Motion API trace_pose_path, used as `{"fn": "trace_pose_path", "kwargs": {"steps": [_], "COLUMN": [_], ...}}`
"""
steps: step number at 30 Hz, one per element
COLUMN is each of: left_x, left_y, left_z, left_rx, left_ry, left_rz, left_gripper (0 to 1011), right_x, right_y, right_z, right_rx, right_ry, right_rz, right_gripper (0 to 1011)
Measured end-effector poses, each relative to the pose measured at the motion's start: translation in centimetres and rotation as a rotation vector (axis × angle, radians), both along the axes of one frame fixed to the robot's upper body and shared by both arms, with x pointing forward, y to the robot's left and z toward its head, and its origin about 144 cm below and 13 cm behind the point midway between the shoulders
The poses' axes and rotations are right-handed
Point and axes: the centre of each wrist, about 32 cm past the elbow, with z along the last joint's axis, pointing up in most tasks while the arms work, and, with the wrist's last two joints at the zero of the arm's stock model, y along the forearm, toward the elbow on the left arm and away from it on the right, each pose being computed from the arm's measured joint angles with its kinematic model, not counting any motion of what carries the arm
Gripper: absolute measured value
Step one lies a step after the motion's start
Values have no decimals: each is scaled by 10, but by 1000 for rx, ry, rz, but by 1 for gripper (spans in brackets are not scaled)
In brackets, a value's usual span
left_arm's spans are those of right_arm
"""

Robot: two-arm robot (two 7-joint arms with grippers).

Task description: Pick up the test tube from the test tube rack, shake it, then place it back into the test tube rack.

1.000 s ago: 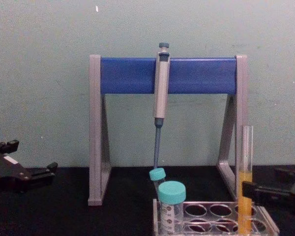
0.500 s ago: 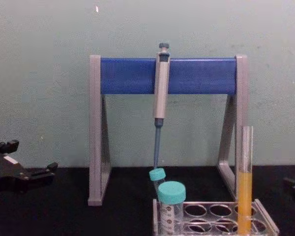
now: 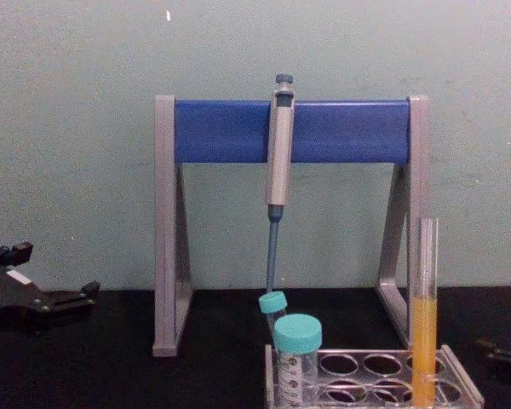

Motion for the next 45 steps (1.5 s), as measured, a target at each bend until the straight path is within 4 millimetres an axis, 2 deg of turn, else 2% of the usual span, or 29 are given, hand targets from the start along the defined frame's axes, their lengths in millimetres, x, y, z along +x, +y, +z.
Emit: {"fn": "trace_pose_path", "kwargs": {"steps": [9,45], "left_x": [0,0], "left_y": [0,0], "left_z": [0,0], "left_rx": [0,0], "left_ry": [0,0], "left_rz": [0,0], "left_gripper": [1001,1001], "right_x": [7,7], "right_y": [4,3], "right_z": [-9,-8], "right_rx": [4,3], "right_ry": [25,21], "right_rz": [12,12], "right_gripper": [1000,1000]}}
